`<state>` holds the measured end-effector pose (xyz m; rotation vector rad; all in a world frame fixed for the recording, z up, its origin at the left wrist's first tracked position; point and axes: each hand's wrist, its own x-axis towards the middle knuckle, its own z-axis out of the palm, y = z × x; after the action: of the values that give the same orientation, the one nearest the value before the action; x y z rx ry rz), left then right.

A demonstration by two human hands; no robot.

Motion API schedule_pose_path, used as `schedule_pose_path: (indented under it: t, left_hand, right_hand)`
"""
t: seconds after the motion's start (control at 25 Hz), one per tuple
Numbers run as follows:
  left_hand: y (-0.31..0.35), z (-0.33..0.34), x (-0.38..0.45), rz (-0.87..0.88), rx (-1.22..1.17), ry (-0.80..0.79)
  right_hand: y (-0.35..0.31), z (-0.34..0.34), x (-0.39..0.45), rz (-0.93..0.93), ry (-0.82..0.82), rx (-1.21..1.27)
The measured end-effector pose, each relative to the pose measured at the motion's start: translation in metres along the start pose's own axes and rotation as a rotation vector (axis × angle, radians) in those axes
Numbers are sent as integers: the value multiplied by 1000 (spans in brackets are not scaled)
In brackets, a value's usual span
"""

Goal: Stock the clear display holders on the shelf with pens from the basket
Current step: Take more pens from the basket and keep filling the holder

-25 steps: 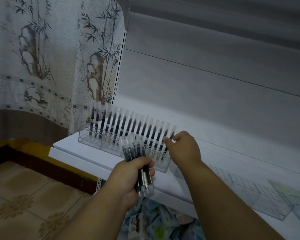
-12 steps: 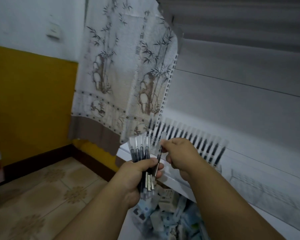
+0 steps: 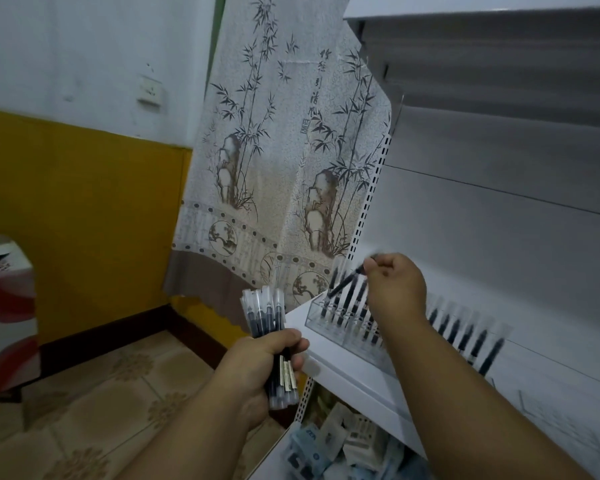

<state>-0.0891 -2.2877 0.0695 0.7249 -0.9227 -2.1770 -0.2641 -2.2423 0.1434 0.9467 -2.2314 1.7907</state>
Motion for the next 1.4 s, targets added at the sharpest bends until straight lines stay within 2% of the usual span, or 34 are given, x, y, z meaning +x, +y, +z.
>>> schedule_pose_path:
  t: [0.2,0.48,0.6,0.8,0.88,0.96,1.0,1.12,1.16,1.4]
  left_hand:
    - [-3,6,19,-15,-15,-1]
    - [-15,3,27,-50,-64,-22]
    - [-16,2,31,-56,-67,-23]
    - [-16,-1,34,-58,-73,-15]
    - [-15,-3,35,-58,-76,-14]
    - [-14,-3,34,-58,-75,-28]
    - [-13,-2,33,-59,-73,-41]
    - [-12,1,31,-68,-82,-76]
    - [-12,2,30,-79,-91,-85]
    - [-16,13,21,-146,-119,-124]
  right_hand:
    - [9,21,13,-216,-65,-211]
    - [14,34,25,-292,-145,-310]
    - [11,42,31,-255,-222,-450]
    - [12,51,38,-71,-335,-657]
    - [5,47,35,-98,-358,-687]
    - [-2,44,25,-135,-366,-604]
    - [-5,44,18,-111,-427,-497]
    - [-9,44,-1,80,-803,-264]
    - [-7,42,-3,135,-877,-227]
    - [10,28,-8,284,-863,7]
